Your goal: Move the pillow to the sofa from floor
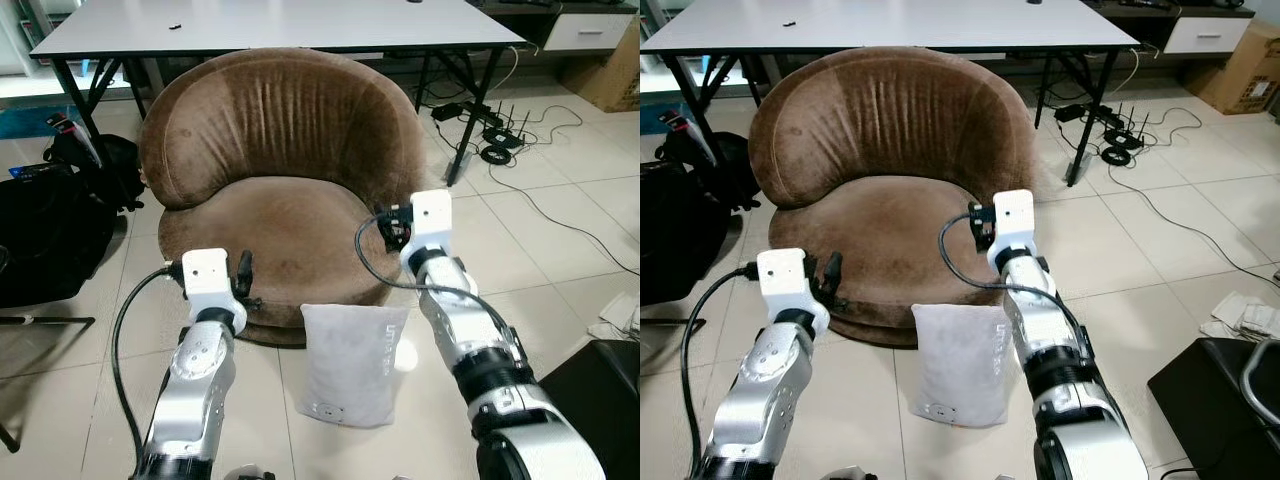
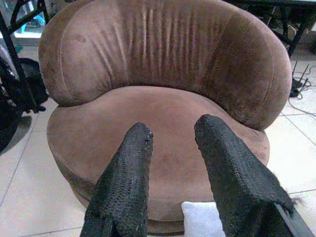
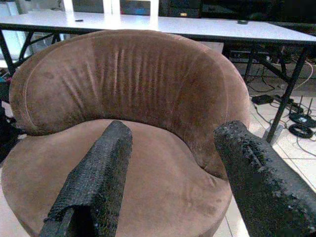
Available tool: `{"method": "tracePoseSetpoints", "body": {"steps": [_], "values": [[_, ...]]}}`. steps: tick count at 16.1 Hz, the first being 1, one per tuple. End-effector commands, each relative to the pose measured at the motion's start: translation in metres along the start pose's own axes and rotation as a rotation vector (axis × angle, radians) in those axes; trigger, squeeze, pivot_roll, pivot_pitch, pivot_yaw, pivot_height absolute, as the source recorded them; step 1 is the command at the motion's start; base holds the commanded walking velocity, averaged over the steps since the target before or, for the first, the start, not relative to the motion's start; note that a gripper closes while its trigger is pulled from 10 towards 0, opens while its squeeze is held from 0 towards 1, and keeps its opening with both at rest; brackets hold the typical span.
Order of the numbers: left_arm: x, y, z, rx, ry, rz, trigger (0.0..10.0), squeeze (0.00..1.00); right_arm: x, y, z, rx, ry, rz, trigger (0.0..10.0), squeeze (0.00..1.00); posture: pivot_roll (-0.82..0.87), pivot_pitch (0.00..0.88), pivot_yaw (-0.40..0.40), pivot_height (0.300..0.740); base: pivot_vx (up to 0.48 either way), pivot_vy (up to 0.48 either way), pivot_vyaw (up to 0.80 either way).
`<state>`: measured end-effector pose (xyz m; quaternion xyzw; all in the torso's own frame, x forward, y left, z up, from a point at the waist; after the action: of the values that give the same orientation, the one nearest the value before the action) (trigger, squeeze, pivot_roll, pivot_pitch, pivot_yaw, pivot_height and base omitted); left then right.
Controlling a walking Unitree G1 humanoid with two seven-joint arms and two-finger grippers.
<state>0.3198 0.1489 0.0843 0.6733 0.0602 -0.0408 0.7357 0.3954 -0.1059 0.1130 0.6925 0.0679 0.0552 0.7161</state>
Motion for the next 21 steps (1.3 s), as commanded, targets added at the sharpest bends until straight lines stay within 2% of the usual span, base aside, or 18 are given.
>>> {"method": "tracePoseSetpoints", "body": {"steps": [1, 12, 16, 17, 21], "values": [[0.0032, 0.0055, 0.0017, 0.012, -0.013, 0.020, 10.0, 0.00, 0.0025, 0.0041, 0.0051, 0.012, -0.022, 0.011, 10.0, 0.00, -0.02, 0.000, -0.008, 0.740, 0.000, 0.000, 0.00], [0.0057, 0.0023, 0.0048, 0.021, -0.039, 0.009, 10.0, 0.00, 0.0044, 0.0042, 0.0061, 0.014, -0.039, 0.015, 10.0, 0.00, -0.04, 0.000, 0.023, 0.740, 0.000, 0.000, 0.00], [0.0078, 0.0046, 0.0014, 0.028, -0.037, 0.014, 10.0, 0.00, 0.0051, 0.0022, 0.0070, 0.012, -0.046, 0.007, 10.0, 0.00, -0.03, 0.000, 0.017, 0.740, 0.000, 0.000, 0.00], [0.0082, 0.0041, 0.0011, 0.029, -0.035, 0.013, 10.0, 0.00, 0.0064, -0.0007, 0.0057, 0.018, -0.044, -0.015, 10.0, 0.00, -0.02, 0.000, 0.016, 0.740, 0.000, 0.000, 0.00], [0.0076, 0.0072, -0.0014, 0.029, -0.028, 0.024, 10.0, 0.00, 0.0083, 0.0069, 0.0005, 0.015, -0.034, 0.024, 10.0, 0.00, -0.02, 0.000, 0.012, 0.740, 0.000, 0.000, 0.00]]}}
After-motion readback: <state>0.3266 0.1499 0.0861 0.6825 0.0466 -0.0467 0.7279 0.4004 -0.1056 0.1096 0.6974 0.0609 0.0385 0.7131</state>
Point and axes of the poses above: a point about 5 cm out from each wrist's last joint towards the gripper, its own x axis pointing out of the wrist towards the gripper, its own y axis along the axis of the wrist's last joint, z = x × y, the point moved 4 cm from there along x, pointing out of the wrist towards the gripper
